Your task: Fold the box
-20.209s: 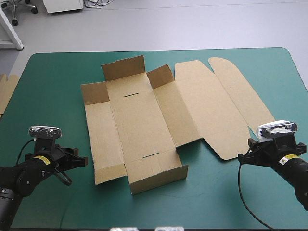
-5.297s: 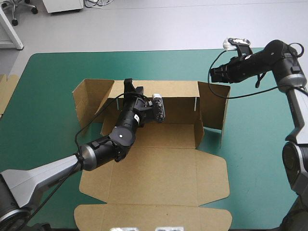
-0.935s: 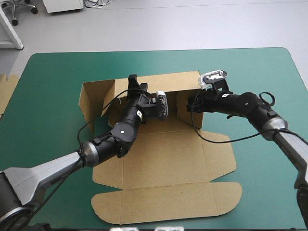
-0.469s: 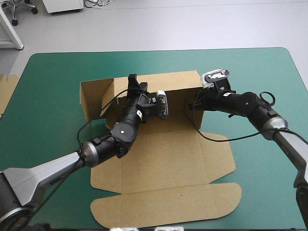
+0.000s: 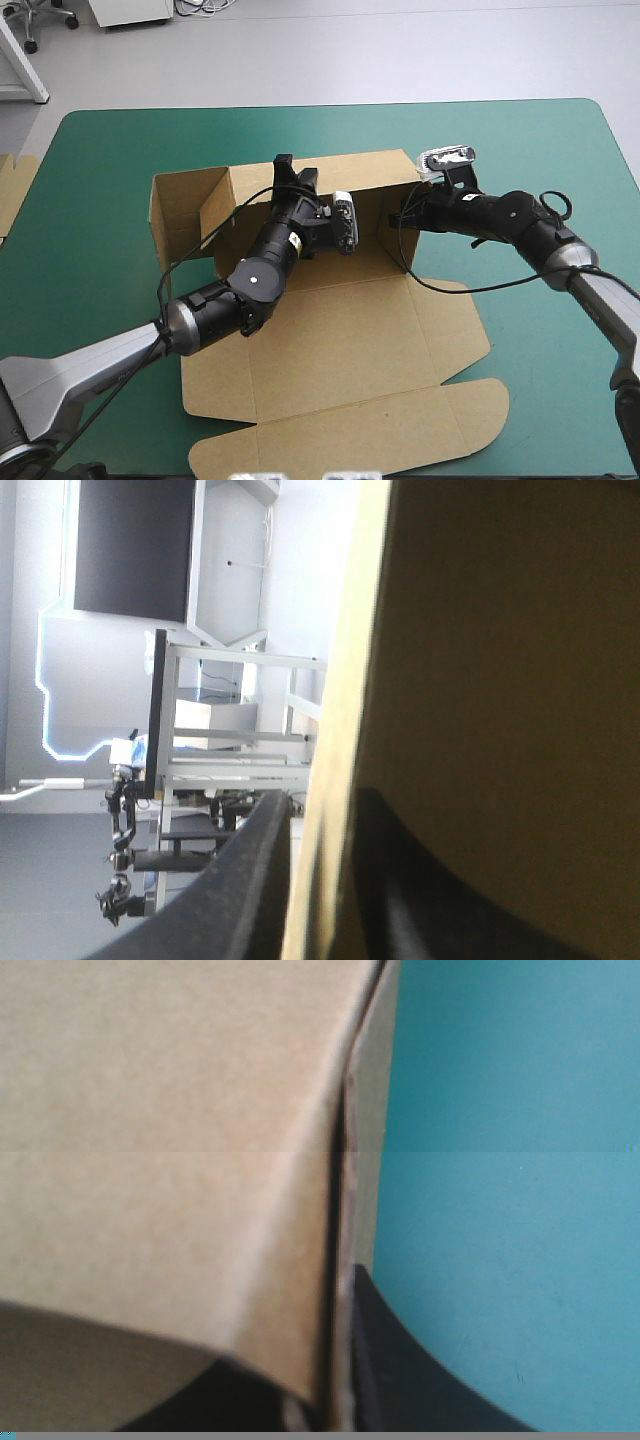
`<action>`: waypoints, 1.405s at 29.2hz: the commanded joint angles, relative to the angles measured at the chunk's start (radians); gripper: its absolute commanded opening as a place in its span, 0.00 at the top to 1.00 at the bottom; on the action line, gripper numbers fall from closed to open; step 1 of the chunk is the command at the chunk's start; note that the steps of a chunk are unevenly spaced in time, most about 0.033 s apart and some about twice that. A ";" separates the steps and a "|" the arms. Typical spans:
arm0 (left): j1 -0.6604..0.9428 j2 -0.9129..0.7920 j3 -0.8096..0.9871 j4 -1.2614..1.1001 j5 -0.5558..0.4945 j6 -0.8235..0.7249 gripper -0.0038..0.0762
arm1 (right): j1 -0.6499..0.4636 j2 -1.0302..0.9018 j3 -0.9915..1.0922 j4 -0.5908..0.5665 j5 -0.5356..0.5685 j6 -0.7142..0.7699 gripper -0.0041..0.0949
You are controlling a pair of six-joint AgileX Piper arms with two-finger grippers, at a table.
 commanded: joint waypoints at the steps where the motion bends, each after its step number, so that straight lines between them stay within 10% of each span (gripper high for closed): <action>1: -0.055 -0.069 -0.034 0.032 0.013 -0.019 0.63 | 0.004 -0.042 -0.040 0.055 -0.011 0.011 0.97; 18: -0.041 -0.265 -0.053 -0.175 -0.122 0.011 0.72 | 0.002 -0.042 -0.040 -0.173 0.012 0.229 0.97; 32: 0.601 -0.291 -0.199 -0.172 -0.162 -0.123 0.73 | 0.000 -0.031 -0.040 -0.189 0.061 0.250 0.97; 41: 1.014 -0.291 -0.172 -0.789 -0.141 -0.154 0.73 | 0.000 -0.031 -0.040 -0.252 0.064 0.310 0.97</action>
